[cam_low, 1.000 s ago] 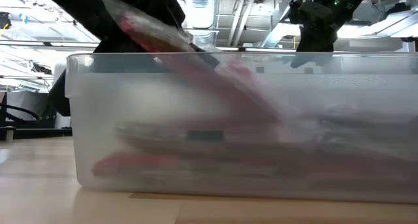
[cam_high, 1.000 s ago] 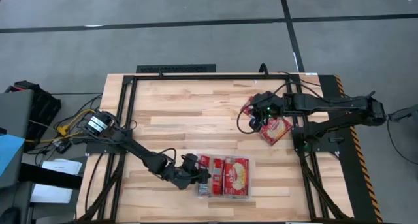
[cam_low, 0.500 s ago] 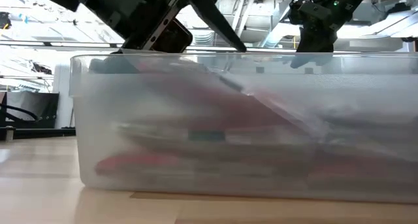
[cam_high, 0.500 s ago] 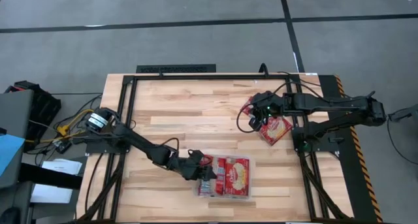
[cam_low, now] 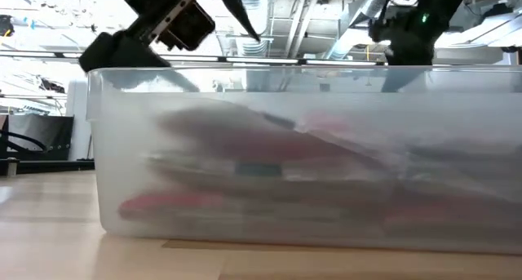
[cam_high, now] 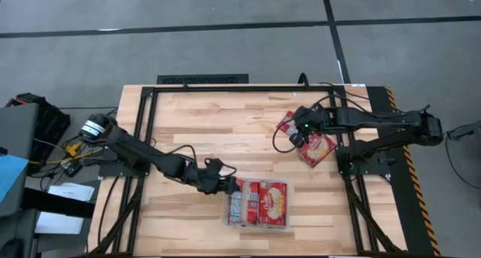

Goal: Sort popcorn bags into baskets
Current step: Put the red popcorn bag into the white bin

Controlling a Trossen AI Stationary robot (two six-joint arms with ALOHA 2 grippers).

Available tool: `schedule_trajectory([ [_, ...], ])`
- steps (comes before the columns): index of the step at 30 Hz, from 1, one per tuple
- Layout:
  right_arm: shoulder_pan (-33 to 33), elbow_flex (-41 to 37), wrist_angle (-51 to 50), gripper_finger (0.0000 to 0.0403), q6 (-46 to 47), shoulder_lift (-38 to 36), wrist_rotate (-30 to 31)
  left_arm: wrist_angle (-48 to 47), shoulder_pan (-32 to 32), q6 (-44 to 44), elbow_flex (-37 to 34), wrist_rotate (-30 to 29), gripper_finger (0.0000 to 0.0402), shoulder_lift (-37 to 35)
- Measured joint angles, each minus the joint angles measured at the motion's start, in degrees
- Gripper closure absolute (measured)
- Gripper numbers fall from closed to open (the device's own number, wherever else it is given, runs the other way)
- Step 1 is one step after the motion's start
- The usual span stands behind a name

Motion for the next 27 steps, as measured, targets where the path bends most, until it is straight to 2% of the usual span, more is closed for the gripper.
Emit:
schedule_trajectory([
  [6, -7.88, -8.37, 2.60, 0.0383, 0.94, 0.82, 0.86, -6.02, 4.63, 3.88, 0.03, -6.38, 0.0076, -5.24],
  [11, -15.93, -15.68, 9.76, 0.0377, 0.16, 1.78, 0.70, -3.87, 13.32, 12.99, 0.02, -0.84, 0.0076, -6.03],
  [14, -18.54, -18.92, 13.00, 0.0381, -1.05, 3.21, -1.64, -3.90, 17.98, 16.44, 0.02, 0.94, 0.0076, -6.01],
  [18, -18.11, -21.14, 16.44, 0.0385, -1.01, 6.14, -6.21, -3.72, 23.18, 21.30, 0.02, 3.41, 0.0076, -5.97],
  [20, -16.68, -21.24, 18.34, 0.0383, -0.36, 8.31, -6.62, -3.85, 25.32, 23.18, 0.02, 4.81, 0.0076, -5.97],
  [22, -15.17, -21.17, 22.58, 0.0378, 0.18, 10.45, -7.68, -3.85, 27.24, 25.29, 0.02, 6.35, 0.0076, -5.97],
  [27, -10.52, -18.50, 33.83, 0.0373, 0.15, 17.94, -14.98, -3.84, 31.66, 30.29, 0.02, 9.71, 0.0076, -5.97],
])
